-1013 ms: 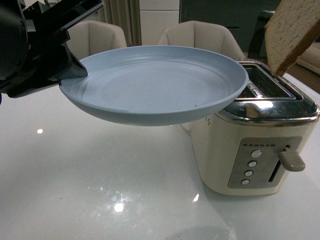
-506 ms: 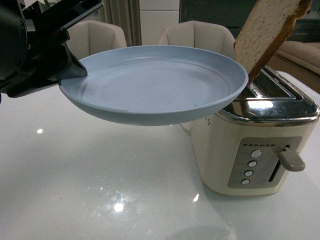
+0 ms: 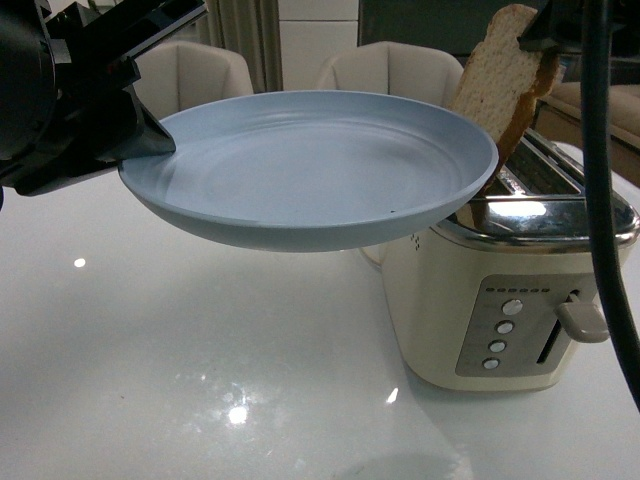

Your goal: Left arm holds plate, right arm toasts bread

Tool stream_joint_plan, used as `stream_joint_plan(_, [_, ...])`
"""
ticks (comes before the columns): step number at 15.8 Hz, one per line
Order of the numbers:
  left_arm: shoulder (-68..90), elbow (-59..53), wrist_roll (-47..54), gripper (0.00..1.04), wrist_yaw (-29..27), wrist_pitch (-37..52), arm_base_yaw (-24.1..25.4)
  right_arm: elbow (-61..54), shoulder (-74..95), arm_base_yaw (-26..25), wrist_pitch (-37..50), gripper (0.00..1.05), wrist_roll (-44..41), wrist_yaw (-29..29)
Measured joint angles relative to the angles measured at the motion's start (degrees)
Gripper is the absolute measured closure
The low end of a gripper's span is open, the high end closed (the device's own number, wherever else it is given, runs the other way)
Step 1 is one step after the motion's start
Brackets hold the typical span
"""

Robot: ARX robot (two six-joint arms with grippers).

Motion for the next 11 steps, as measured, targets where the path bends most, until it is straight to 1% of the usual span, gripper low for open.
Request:
stream_joint_plan(4, [0.0, 0.0, 0.0, 1.02, 0.0, 0.0, 0.0, 4.2, 3.4, -0.8, -7.1, 1.02, 2.9, -1.0])
stream_joint_plan(7, [0.0, 0.0, 0.0, 1.02, 0.0, 0.0, 0.0, 7.3, 6.6, -1.2, -10.6, 1.02, 4.5, -1.8])
stream_joint_plan(8, [0.0, 0.0, 0.0, 1.02, 0.0, 0.0, 0.0, 8.1, 7.8, -1.2, -11.4, 1.00, 4.9, -1.9])
stream_joint_plan(9, [0.0, 0.0, 0.0, 1.02, 0.0, 0.0, 0.0, 8.2, 9.0, -1.1, -11.8, 0.76, 5.7, -2.0])
stream_joint_plan(10, [0.0, 0.0, 0.0, 1.02, 0.0, 0.0, 0.0, 8.2, 9.1, -1.1, -11.6, 0.41, 5.9, -2.0])
stream_joint_plan(11, [0.0, 0.0, 0.0, 1.02, 0.0, 0.0, 0.0, 8.2, 9.0, -1.2, -11.5, 0.32, 6.0, -2.0])
